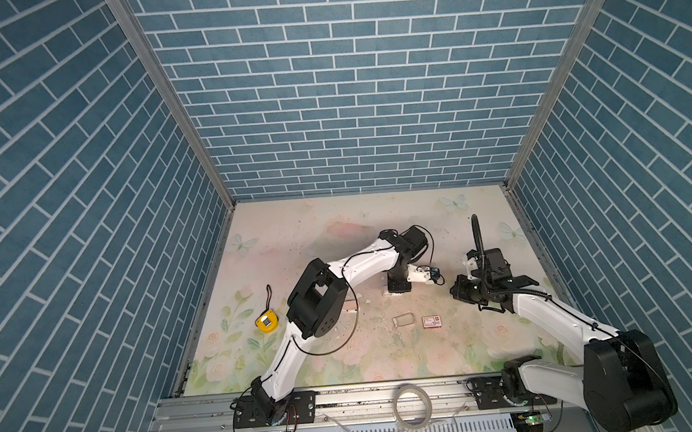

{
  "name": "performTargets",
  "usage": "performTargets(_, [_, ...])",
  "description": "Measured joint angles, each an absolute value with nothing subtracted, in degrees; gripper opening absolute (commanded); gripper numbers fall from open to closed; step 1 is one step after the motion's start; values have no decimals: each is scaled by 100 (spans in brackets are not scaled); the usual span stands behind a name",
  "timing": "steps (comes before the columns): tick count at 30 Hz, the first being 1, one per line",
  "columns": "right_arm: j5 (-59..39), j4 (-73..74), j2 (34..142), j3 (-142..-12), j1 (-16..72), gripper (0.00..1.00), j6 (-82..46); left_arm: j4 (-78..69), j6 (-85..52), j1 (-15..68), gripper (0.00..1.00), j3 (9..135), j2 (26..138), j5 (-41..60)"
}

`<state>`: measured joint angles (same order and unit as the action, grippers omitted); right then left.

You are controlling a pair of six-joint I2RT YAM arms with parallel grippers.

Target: Load the staples into the stapler

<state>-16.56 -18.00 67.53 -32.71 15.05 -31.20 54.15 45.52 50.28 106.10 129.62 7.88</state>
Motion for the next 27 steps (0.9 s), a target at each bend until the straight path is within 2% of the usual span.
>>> performTargets(27, [-1645,-1817,6689,-3192,1505,8,-3120,5474,4547,5065,0,10656,13030,711])
